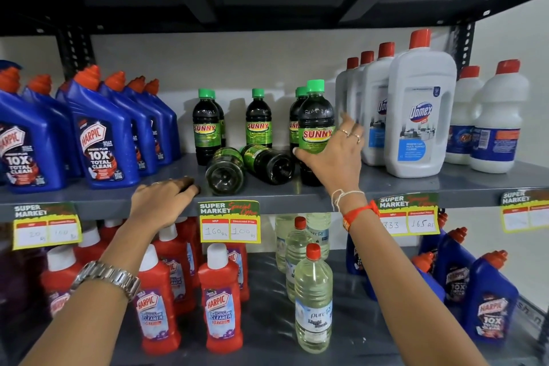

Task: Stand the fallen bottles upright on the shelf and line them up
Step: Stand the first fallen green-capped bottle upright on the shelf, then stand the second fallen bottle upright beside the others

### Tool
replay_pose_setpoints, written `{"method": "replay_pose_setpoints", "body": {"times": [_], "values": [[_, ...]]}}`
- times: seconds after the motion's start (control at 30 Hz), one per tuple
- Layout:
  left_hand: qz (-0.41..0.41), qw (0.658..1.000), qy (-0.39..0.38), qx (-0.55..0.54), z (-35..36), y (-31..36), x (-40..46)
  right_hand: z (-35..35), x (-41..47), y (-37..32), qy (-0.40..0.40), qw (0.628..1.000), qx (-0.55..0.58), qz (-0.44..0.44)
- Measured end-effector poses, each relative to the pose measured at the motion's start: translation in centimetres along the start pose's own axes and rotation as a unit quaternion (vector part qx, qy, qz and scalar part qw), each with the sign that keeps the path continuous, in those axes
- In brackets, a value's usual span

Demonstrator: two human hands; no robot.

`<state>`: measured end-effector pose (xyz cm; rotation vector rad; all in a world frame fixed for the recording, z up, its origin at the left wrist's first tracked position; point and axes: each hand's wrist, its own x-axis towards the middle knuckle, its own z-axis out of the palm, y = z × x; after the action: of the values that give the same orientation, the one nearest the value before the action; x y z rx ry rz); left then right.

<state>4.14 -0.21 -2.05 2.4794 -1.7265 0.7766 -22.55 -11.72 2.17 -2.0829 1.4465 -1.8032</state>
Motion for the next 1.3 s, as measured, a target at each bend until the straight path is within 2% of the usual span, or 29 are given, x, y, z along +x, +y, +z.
{"method": "replay_pose_setpoints", "body": {"times": [0.1,0.17,0.2,0.27,0.3,0.37,0.47,0.57,0.9,1.1,1.3], "values": [[-0.012,0.999,-0.004,-0.035,-0.2,0.2,-0.1,-0.5,-0.4,-2.7,0.146,0.979,0.049,-0.134],[-0.02,0.998,-0.012,-0.052,-0.3,0.3,0.0,-0.2,0.0,-4.7,0.135,0.962,0.077,-0.223],[-0.023,0.998,-0.012,-0.057,-0.3,0.3,0.0,0.2,0.4,-5.6,0.085,0.961,0.064,-0.256],[-0.034,0.996,-0.006,-0.086,-0.3,0.3,0.1,1.5,1.4,-7.1,-0.091,0.961,0.001,-0.26],[-0.044,0.993,-0.003,-0.107,-0.4,0.3,0.1,2.2,2.1,-7.7,-0.19,0.952,-0.043,-0.237],[-0.051,0.991,0.002,-0.127,-0.3,0.3,0.0,3.6,3.2,-8.6,-0.351,0.907,-0.147,-0.179],[-0.056,0.987,0.02,-0.15,-0.1,0.3,0.0,5.1,4.3,-9.3,-0.47,0.833,-0.263,-0.126],[-0.043,0.987,0.042,-0.147,0.1,0.2,0.1,6.9,4.8,-9.2,-0.503,0.82,-0.255,-0.093],[-0.022,0.991,0.066,-0.115,0.6,-0.1,0.3,8.1,4.8,-8.2,-0.402,0.903,-0.149,-0.027],[-0.038,0.986,0.066,-0.149,1.1,-0.2,0.5,7.2,5.4,-8.9,-0.274,0.961,0.022,-0.011],[-0.027,0.988,0.056,-0.139,1.2,-0.3,0.4,5.7,3.4,-9.3,-0.141,0.974,0.177,0.009]]}}
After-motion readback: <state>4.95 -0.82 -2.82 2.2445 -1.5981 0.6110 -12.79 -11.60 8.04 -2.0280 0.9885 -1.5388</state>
